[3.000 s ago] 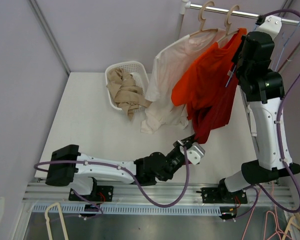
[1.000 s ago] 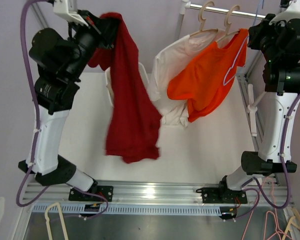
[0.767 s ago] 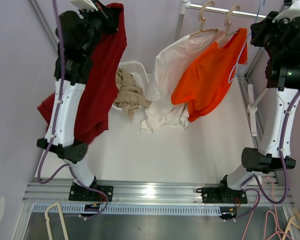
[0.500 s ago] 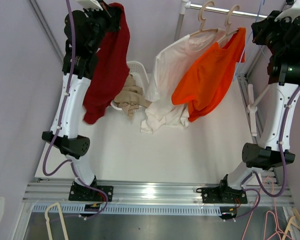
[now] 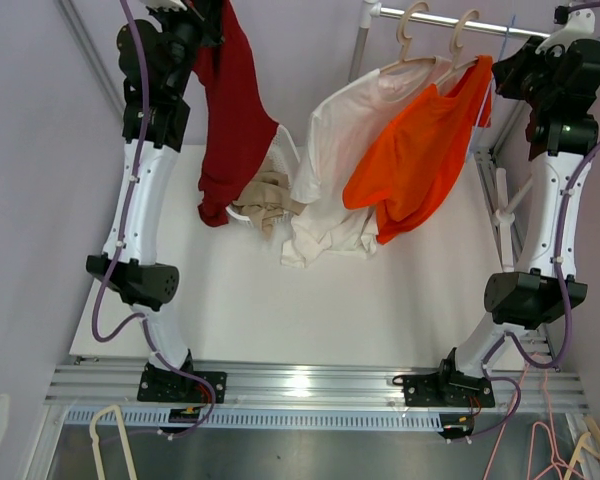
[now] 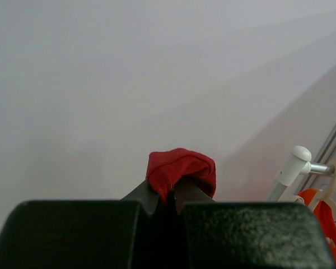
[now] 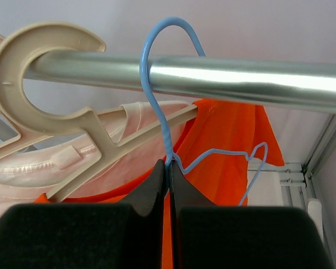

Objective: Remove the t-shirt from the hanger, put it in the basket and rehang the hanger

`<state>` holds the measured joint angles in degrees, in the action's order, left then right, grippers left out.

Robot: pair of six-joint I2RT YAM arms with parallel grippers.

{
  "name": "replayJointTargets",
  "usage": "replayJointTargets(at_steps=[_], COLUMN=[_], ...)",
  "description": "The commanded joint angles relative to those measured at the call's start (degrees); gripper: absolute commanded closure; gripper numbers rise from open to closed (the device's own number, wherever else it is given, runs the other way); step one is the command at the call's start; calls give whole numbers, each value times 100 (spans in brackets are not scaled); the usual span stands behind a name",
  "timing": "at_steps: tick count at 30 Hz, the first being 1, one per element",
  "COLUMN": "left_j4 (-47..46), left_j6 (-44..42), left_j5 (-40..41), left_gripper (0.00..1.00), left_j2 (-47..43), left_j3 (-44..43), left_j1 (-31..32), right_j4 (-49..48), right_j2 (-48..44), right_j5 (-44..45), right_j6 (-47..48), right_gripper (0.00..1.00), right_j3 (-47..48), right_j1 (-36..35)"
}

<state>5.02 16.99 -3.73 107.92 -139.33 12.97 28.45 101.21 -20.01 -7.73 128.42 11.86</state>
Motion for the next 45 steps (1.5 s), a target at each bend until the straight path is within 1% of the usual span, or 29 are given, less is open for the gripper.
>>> replayJointTargets(at_steps=[1, 2, 3, 6, 8, 9, 10, 11, 14, 15, 17, 18, 19, 21, 22, 25, 30, 32, 33, 35, 38, 39, 40, 43, 45], left_j4=[-466, -466, -440, -379, -466, -667, -808, -1157, -1424, -1424, -1486, -1503, -1530, -1678, -1732, -1925, -2005, -2039, -2092, -2206, -1866, -1812, -1802, -2153, -2163], left_j6=[234, 252, 278, 287, 392, 566, 673, 787, 1200, 1279, 1490, 1604, 1658, 1780, 1833, 2044, 2230, 2159, 2159, 2229, 2571, 2711, 2756, 2783, 2678], left_j5=[-269, -286, -304, -330, -374, -461, -532, -620, -805, -814, -866, -884, -893, -876, -875, -867, -779, -753, -631, -577, -725, -761, -787, -805, -788], left_gripper=[99, 99, 99, 99, 99, 99, 99, 99, 99, 99, 99, 99, 99, 99, 99, 99, 99, 99, 99, 99, 99, 99, 99, 99, 99], left_j2=[-192, -166, -140, -122, -236, -367, -464, -543, -606, -579, -465, -439, -412, -447, -473, -500, -465, -508, -561, -492, 114, 255, 447, 528, 642], left_j3=[28, -15, -259, -463, -385, -228, 17, 281, 178, 4, -261, -349, -506, -508, -464, -473, -333, -113, 366, 564, 100, -293, -358, -209, -139], left_j1=[-5, -5, -5, -5, -5, -5, -5, -5, -5, -5, -5, -5, -5, -5, -5, -5, -32, -32, -40, -137, -356, -392, -444, -445, -453], right_j4=[-366, -392, -419, -550, -568, -551, -542, -516, -472, -463, -428, -428, -410, -384, -366, -322, -331, -340, -348, -357, -331, -331, -331, -340, -348], right_j2=[-84, -127, -215, -400, -523, -541, -558, -576, -593, -611, -655, -690, -708, -804, -831, -936, -1138, -1279, -1323, -1463, -1604, -1630, -1665, -1745, -1780], right_j5=[-38, -29, 14, 93, 251, 304, 400, 445, 524, 551, 647, 708, 770, 963, 1016, 1157, 1052, 938, 920, 867, 823, 823, 815, 788, 727], right_j6=[-71, -62, -62, -36, 8, 17, 25, 34, 61, 78, 113, 157, 184, 236, 254, 245, 175, 149, 140, 114, 96, 96, 87, 70, 0], right_gripper=[100, 100, 100, 100, 91, 87, 86, 86, 86, 85, 72, 64, 52, 45, 40, 35, 32, 31, 31, 30, 30, 30, 30, 29, 28], right_j3=[-71, -211, -299, -686, -809, -845, -854, -854, -819, -810, -792, -792, -801, -810, -810, -854, -1055, -1152, -1240, -1302, -1346, -1346, -1337, -1320, -1302], right_j1=[18, 27, 27, 18, 27, 18, 27, 27, 27, 27, 18, 27, 18, 18, 18, 18, 18, 18, 27, 27, 27, 27, 18, 27, 27])
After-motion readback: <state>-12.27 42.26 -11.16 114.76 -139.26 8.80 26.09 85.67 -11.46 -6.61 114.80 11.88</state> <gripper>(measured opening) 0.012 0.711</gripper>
